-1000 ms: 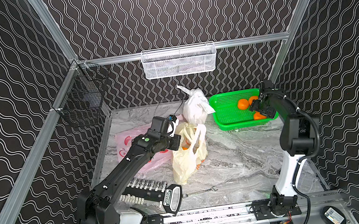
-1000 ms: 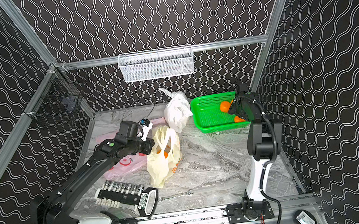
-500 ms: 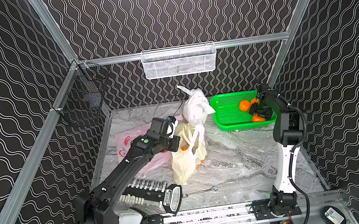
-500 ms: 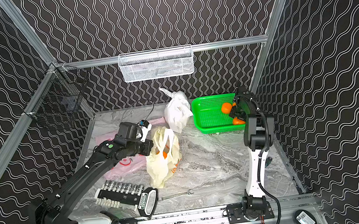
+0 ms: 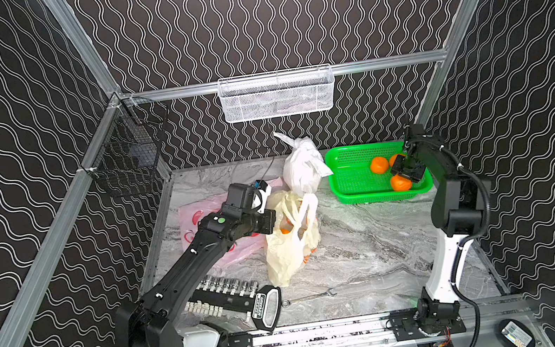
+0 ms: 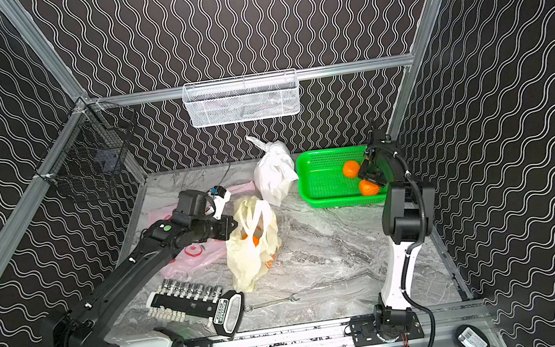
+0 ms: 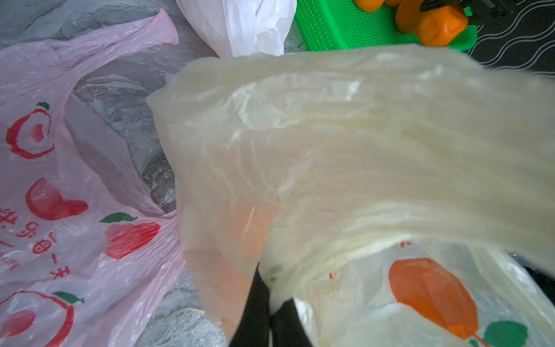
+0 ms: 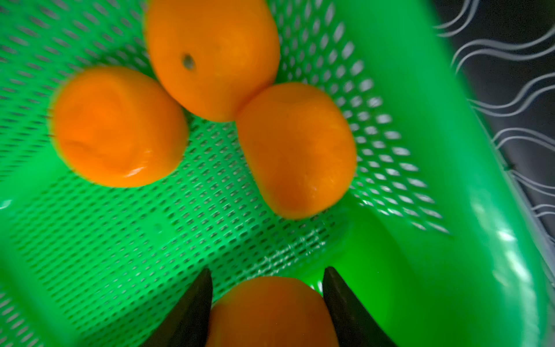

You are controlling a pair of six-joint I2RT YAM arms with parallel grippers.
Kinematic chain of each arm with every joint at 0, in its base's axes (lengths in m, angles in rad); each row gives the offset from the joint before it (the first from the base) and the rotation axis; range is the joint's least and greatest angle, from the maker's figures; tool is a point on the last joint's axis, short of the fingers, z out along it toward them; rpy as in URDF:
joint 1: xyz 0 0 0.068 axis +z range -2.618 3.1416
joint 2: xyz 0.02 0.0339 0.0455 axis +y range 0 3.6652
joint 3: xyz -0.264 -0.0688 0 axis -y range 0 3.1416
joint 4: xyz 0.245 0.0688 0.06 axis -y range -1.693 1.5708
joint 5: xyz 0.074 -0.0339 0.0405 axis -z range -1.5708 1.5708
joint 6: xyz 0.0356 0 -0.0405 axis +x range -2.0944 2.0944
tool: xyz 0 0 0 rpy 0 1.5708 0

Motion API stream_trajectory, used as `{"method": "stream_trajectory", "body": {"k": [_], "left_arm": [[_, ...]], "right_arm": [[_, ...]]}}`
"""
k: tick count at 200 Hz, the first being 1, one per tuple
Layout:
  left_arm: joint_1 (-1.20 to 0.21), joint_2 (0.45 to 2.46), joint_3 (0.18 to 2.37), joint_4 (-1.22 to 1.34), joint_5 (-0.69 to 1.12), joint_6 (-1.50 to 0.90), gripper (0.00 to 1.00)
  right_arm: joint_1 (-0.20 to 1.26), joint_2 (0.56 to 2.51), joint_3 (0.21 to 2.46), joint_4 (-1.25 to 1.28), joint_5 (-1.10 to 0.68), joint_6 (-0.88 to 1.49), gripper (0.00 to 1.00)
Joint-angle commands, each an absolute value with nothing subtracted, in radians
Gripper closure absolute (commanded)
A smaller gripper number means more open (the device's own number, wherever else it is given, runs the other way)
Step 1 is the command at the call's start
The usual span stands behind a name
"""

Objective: Place the oranges into plastic bags & tie knots
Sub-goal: Pick up the orange from the basket, then place the orange in the plastic bag.

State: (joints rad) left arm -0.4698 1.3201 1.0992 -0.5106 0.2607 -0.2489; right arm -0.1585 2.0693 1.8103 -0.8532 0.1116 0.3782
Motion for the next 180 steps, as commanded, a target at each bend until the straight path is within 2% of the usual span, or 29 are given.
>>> {"method": "stream_trajectory", "body": {"k": [1,45,103,139,180], "left_arm": [[-0.429,1.307,1.078,-0.424,0.39,-0.31,1.0],[-0.342,1.305,1.028,-0.316,0.545,-0.393,1.0],[-0.298,1.314,1.006,-0.252,0.615,-0.443,1.0],[-0.298,1.309,1.004,-0.268,0.616,-0.431,1.0],[-0.298,1.29,1.003,-0.29,0.616,-0.422,1.0]], "right_arm": [[-0.154,1.999,1.77,-0.828,0.064,0.402,0.49],[-0.059,1.774,1.664,-0.83,-0.043,0.422,0.51],[0.324,1.536,1.513,-0.721,-0.232,0.604,0.52],[0.593,1.551,1.559,-0.616,-0.245,0.681,0.53],[0.753,1.636,1.674,-0.538,-0.299,0.672,0.53]]}}
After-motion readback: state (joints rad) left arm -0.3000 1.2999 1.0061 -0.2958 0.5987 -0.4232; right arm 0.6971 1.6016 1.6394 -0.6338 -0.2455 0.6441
